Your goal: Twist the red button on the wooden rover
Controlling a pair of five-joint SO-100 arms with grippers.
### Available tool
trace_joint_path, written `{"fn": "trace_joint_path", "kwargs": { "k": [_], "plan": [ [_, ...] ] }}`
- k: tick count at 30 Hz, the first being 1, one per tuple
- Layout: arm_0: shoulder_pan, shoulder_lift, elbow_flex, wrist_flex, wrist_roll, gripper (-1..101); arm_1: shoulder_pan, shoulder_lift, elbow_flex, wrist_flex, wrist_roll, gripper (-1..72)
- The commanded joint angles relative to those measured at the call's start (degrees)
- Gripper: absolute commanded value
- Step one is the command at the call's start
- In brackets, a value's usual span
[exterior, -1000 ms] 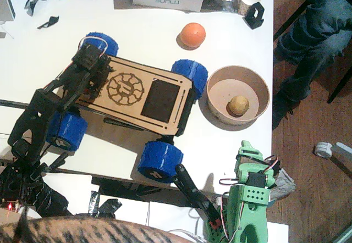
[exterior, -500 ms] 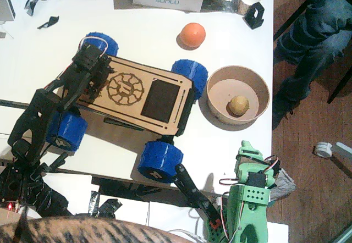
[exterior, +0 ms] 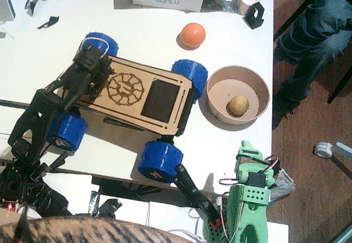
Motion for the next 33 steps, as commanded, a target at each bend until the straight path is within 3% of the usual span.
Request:
{"fn": "trace_joint_path", "kwargs": {
  "k": [1, 7, 24, 29, 33],
  "plan": [
    [3.3, 3.2, -0.5, 2.2, -1.3, 16, 0.3, -0.3, -0.4, -0.3, 0.0, 20.4],
    [3.3, 8.1, -0.6, 2.2, -7.3, 18, 0.3, -0.3, -0.4, -0.3, 0.0, 20.4],
    [3.2, 25.7, 0.0, 2.5, -10.2, 16, 0.3, -0.3, -0.4, -0.3, 0.0, 20.4],
    [3.3, 30.8, 0.1, 2.5, -16.5, 7, 0.3, -0.3, -0.4, -0.3, 0.0, 20.4],
    [3.0, 33.4, 0.1, 2.4, -27.3, 0, 0.3, -0.3, -0.4, -0.3, 0.0, 20.4]
  ]
}}
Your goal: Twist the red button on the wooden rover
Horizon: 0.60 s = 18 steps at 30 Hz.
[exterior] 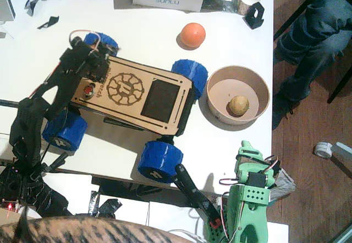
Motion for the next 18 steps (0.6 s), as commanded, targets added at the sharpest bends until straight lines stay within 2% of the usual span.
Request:
{"fn": "trace_joint_path", "kwargs": {
  "k": [1, 6, 14, 18],
  "plan": [
    [-0.5, 6.6, -0.5, 2.4, -10.2, 0, 0.3, -0.3, -0.4, -0.3, 0.0, 20.4],
    [-4.7, 8.2, -0.5, -1.0, -26.9, 0, 0.3, -0.3, -0.4, -0.3, 0.0, 20.4],
    [-17.1, 11.8, -0.5, -4.8, -55.5, 0, 0.3, -0.3, -0.4, -0.3, 0.0, 20.4],
    [-23.3, 12.7, -0.5, -4.0, -59.5, 0, 0.3, -0.3, -0.4, -0.3, 0.0, 20.4]
  ]
}}
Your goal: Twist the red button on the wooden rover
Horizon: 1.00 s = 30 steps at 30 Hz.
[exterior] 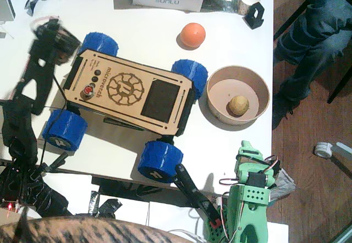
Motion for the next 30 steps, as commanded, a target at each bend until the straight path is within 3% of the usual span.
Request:
{"fn": "trace_joint_path", "kwargs": {
  "k": [1, 14, 30],
  "plan": [
    [-4.2, 6.2, -0.5, -0.1, -3.0, 0, 0.3, -0.3, -0.4, -0.3, 0.0, 20.4],
    [-14.2, 23.0, -0.4, 5.8, -3.1, 0, 0.3, -0.3, -0.4, -0.3, 0.0, 20.4],
    [-31.6, 50.3, -0.4, 6.3, -4.4, 0, 0.3, -0.3, -0.4, -0.3, 0.0, 20.4]
  ]
}}
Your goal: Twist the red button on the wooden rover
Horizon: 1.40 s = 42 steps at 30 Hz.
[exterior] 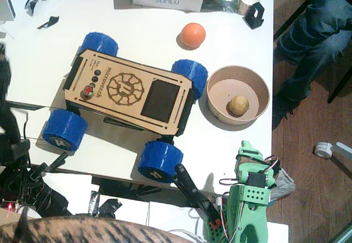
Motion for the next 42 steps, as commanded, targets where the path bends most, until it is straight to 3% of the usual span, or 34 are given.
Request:
{"fn": "trace_joint_path", "kwargs": {
  "k": [1, 6, 14, 25, 36, 42],
  "plan": [
    [-3.9, 5.4, -0.3, 2.8, -0.7, 0, 0.3, -0.3, -0.4, -0.3, 0.0, 20.4],
    [-8.8, 12.6, 3.7, 2.9, -0.7, 0, 0.3, -0.3, -0.4, -0.3, 0.0, 20.4],
    [-9.2, 29.6, 29.0, 1.4, -0.5, 0, 0.3, -0.3, -0.4, -0.3, 0.0, 20.4],
    [-9.2, 56.6, 57.0, -7.4, 0.3, 2, 0.3, -0.3, -0.4, -0.3, 0.0, 20.4],
    [-9.2, 71.7, 68.5, -10.5, -0.5, 2, 0.3, -0.3, -0.4, -0.3, 0.0, 20.4],
    [-9.2, 71.7, 69.3, -9.6, -0.5, 2, 0.3, -0.3, -0.4, -0.3, 0.0, 20.4]
  ]
}}
